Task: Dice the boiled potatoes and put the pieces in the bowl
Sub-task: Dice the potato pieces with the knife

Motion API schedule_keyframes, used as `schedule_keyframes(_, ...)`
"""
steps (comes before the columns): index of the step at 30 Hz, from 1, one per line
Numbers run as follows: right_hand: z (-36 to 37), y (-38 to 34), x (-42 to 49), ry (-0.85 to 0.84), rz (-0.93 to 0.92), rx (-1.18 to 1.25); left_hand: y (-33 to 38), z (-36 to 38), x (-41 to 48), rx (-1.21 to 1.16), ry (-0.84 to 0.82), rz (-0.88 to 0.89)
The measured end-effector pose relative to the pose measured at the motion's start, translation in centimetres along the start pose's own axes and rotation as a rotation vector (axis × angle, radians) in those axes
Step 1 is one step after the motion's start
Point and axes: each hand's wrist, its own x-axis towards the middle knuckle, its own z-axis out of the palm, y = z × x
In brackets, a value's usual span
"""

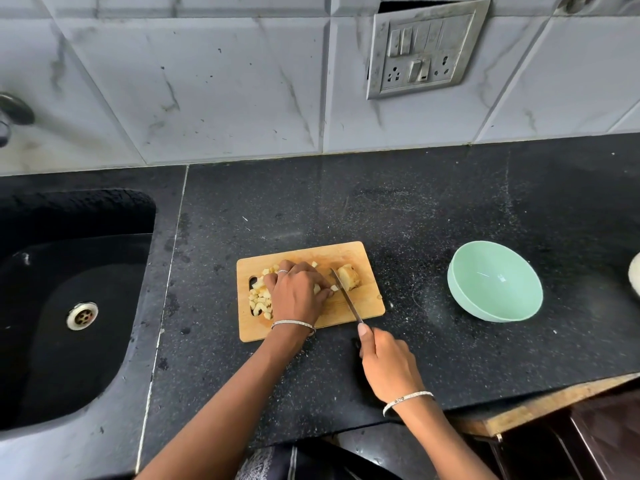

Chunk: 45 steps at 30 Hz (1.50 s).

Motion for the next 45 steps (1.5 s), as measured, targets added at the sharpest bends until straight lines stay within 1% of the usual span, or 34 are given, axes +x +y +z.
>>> schedule_keyframes(5, 0.2, 0.0, -0.1, -0.018, -0.04, -0.001, 0.0, 0.0, -0.1, -0.004, 0.002, -0.009)
schedule_keyframes(9, 0.1, -0.2, -0.3, -0.029, -0.007, -0.008, 0.0, 0.1, 0.1, -0.026, 0.0, -0.017)
schedule_keyframes(14, 0.1, -0.9, -0.6, -0.016, 0.028, -0.106, -0.1, -0.1, 0.1, -0.047, -0.024, -0.029)
schedule_keyframes(18, -0.5, 0.0, 0.4, -0.108, 0.017, 0.007, -0.1, -0.3, -0.1, -0.058, -0.009, -0.039)
schedule_keyframes(21, -1.2, 0.3, 0.2, -0.106, -0.014, 0.04, -0.2, -0.5, -0.1, -0.048, 0.014, -0.047)
schedule_keyframes(24, -1.1, 0.1, -0.5, -0.097, -0.052, 0.029, -0.2, -0.4, -0.1, -0.029, 0.012, -0.056)
schedule_keyframes(28, -0.4, 0.1, -0.6, -0.07, -0.054, 0.001, 0.0, -0.2, -0.1, -0.02, 0.008, -0.06)
schedule_keyframes(36, 0.2, -0.4, -0.6, -0.062, 0.008, -0.057, 0.1, 0.2, -0.2, 0.001, 0.018, -0.031)
schedule_keyframes(40, -0.9, 0.1, 0.1, -0.159, -0.031, 0.07, 0.0, 0.4, -0.2, 0.056, 0.057, -0.015)
schedule_keyframes(42, -1.7, 0.3, 0.0, -0.143, -0.046, 0.092, -0.2, 0.4, -0.2, 0.068, 0.096, -0.031)
schedule_keyframes(45, -1.8, 0.7, -0.3, -0.048, -0.071, 0.048, -0.4, 0.5, -0.2, 0.031, 0.145, -0.057)
